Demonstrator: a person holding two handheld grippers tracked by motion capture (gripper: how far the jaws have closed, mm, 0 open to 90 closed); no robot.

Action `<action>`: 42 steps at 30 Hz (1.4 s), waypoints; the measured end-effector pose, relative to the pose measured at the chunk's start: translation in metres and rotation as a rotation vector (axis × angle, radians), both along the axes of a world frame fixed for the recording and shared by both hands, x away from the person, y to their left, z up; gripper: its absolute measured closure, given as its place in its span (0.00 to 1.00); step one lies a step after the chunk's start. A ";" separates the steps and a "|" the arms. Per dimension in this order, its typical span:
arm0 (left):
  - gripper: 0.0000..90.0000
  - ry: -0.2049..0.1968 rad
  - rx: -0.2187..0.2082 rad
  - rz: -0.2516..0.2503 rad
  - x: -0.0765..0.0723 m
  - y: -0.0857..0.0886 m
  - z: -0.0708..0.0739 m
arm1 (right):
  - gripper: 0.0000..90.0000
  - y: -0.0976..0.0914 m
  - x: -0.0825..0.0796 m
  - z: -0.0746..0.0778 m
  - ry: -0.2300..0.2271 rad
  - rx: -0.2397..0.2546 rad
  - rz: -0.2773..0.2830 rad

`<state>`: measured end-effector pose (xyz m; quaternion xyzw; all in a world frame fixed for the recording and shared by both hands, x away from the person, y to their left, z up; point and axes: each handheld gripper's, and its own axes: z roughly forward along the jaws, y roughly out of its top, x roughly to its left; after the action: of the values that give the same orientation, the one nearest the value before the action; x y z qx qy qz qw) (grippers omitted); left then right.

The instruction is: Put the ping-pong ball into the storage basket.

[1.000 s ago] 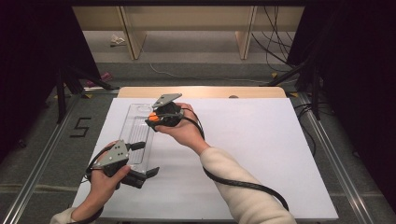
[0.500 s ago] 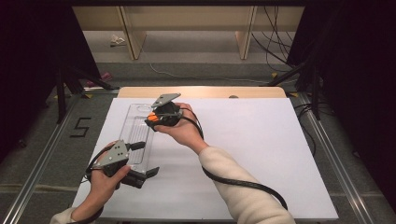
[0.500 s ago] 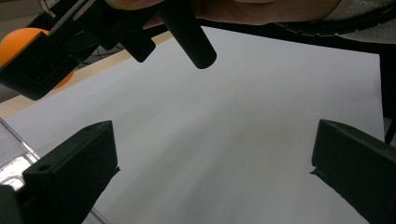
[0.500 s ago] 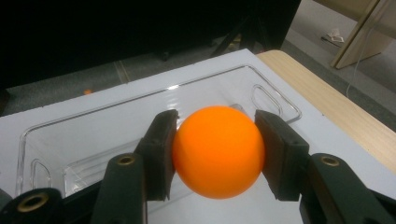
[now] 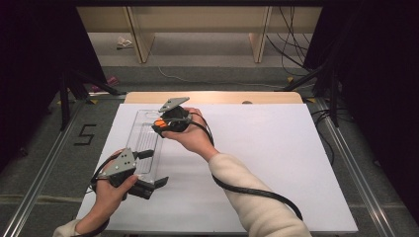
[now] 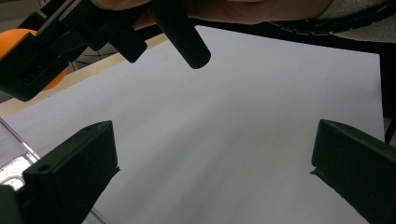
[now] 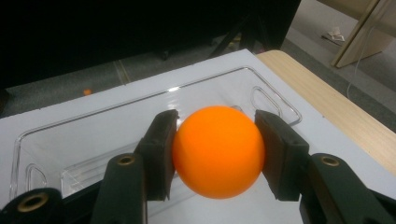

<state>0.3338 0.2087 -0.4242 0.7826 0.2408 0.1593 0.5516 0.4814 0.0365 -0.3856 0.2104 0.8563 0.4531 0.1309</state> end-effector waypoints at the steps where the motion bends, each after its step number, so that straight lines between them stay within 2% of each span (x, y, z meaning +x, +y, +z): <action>1: 0.00 0.000 0.000 0.000 0.000 0.000 0.000 | 0.57 0.001 0.001 0.000 0.000 0.000 0.001; 42: 0.00 -0.002 0.014 -0.009 -0.001 -0.001 0.000 | 0.57 0.021 0.008 -0.004 0.024 -0.023 0.023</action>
<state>0.3332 0.2075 -0.4244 0.7874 0.2355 0.1591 0.5470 0.4892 0.0577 -0.3899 0.2044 0.8654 0.4421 0.1179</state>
